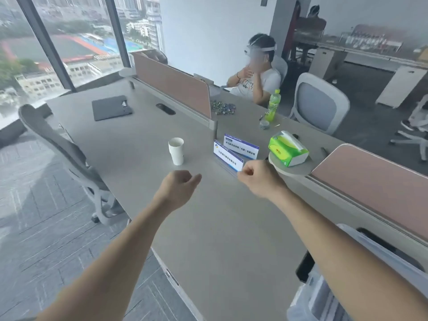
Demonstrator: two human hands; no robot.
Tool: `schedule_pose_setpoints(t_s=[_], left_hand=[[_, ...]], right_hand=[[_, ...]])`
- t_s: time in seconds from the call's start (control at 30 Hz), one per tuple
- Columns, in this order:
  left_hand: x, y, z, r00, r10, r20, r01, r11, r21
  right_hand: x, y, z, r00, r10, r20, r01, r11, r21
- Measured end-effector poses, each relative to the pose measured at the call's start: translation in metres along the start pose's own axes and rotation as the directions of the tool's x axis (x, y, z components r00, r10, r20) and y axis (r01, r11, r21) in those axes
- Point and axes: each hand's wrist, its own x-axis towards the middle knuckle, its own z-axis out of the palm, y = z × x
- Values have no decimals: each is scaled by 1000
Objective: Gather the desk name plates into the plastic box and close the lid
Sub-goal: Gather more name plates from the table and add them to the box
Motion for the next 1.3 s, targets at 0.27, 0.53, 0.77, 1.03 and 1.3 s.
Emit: schedule_pose_setpoints(t_s=[0.27, 0.53, 0.77, 1.03, 1.3], left_hand=[[100, 10, 7, 991, -7, 134, 12, 999, -35], [186, -8, -12, 980, 2, 201, 22, 993, -115], [260, -35, -20, 923, 31, 383, 75, 963, -259], [325, -38, 1, 900, 15, 436, 190, 886, -424], [367, -38, 50, 899, -98, 426, 265, 897, -354]], right_hand=[[87, 22, 23, 991, 118, -67, -101, 971, 219], [133, 22, 46, 960, 264, -90, -209, 894, 396], [148, -1, 79, 861, 486, -147, -398, 825, 401], [161, 2, 102, 698, 692, -187, -577, 697, 425], [204, 53, 118, 557, 828, -64, -570, 437, 696]])
